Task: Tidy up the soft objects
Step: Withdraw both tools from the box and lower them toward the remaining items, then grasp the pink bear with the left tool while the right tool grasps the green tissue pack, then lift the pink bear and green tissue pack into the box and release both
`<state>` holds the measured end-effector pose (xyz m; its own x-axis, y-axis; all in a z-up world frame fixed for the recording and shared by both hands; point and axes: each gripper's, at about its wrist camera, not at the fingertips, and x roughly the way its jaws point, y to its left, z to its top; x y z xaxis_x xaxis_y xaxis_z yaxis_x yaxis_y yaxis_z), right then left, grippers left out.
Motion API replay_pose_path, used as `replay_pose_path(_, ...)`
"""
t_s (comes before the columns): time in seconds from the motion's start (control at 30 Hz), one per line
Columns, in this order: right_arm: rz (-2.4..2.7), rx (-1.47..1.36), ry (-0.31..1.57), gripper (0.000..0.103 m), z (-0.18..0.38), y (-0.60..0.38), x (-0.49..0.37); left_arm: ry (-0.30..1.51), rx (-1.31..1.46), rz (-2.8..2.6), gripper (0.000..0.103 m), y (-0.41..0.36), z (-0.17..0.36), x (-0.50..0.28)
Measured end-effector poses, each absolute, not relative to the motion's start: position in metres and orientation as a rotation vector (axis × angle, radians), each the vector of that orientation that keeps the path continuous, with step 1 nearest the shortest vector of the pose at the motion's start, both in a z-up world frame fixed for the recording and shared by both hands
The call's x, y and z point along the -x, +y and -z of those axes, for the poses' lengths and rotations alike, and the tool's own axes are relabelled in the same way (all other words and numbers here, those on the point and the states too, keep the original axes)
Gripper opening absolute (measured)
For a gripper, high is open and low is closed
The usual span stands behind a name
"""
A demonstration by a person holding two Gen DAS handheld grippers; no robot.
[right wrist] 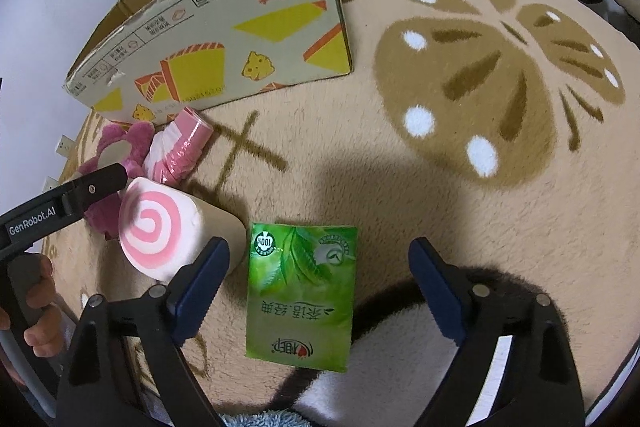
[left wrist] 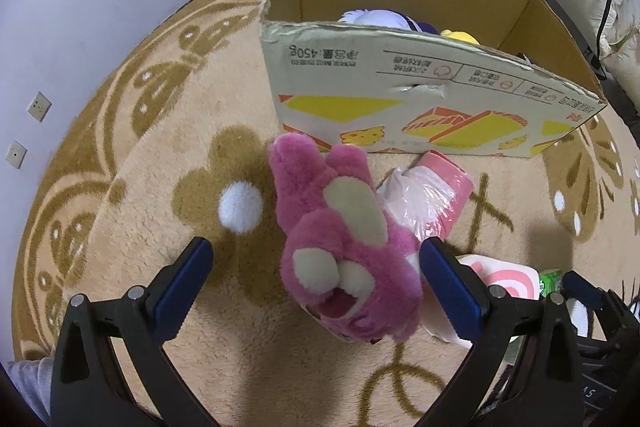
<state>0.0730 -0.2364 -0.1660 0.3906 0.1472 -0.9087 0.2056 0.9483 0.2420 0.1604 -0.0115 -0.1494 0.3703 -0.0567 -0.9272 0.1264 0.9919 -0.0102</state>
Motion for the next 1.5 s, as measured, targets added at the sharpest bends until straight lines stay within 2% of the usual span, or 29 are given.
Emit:
replay_pose_path(0.17,0.035,-0.345,1.192,0.095,0.171,-0.236,-0.075,1.195,-0.079,0.118,0.102,-0.014,0.155,-0.163)
replay_pose_path(0.27,0.031,-0.352,1.208,0.088,0.178,-0.234,-0.076,1.199,-0.079,0.115,0.102,-0.016,0.157,-0.162)
replay_pose_path(0.93,0.035,-0.330,1.223,0.085,0.191,-0.228,-0.076,1.211,-0.073,0.118,0.102,-0.009,0.169,-0.162)
replay_pose_path(1.0,0.034,-0.332,1.221,0.076,0.190,-0.232,-0.074,1.203,-0.091,0.117,0.102,-0.011,0.169,-0.161)
replay_pose_path(1.13,0.025,-0.334,1.219,0.070,0.192,-0.231,-0.075,1.197,-0.102,0.116,0.102,-0.013,0.169,-0.161)
replay_pose_path(1.17,0.022,-0.333,1.219,0.063,0.190,-0.231,-0.077,1.196,-0.104,0.117,0.101,-0.013,0.169,-0.161)
replay_pose_path(1.4,0.016,-0.322,1.203,0.060,0.182,-0.224,-0.082,1.191,-0.110,0.151,0.084,-0.025,0.163,-0.154)
replay_pose_path(1.47,0.012,-0.323,1.193,0.060,0.181,-0.222,-0.083,1.191,-0.107,0.165,0.077,-0.027,0.162,-0.153)
replay_pose_path(1.5,0.012,-0.322,1.189,0.060,0.179,-0.221,-0.084,1.194,-0.098,0.176,0.068,-0.026,0.162,-0.153)
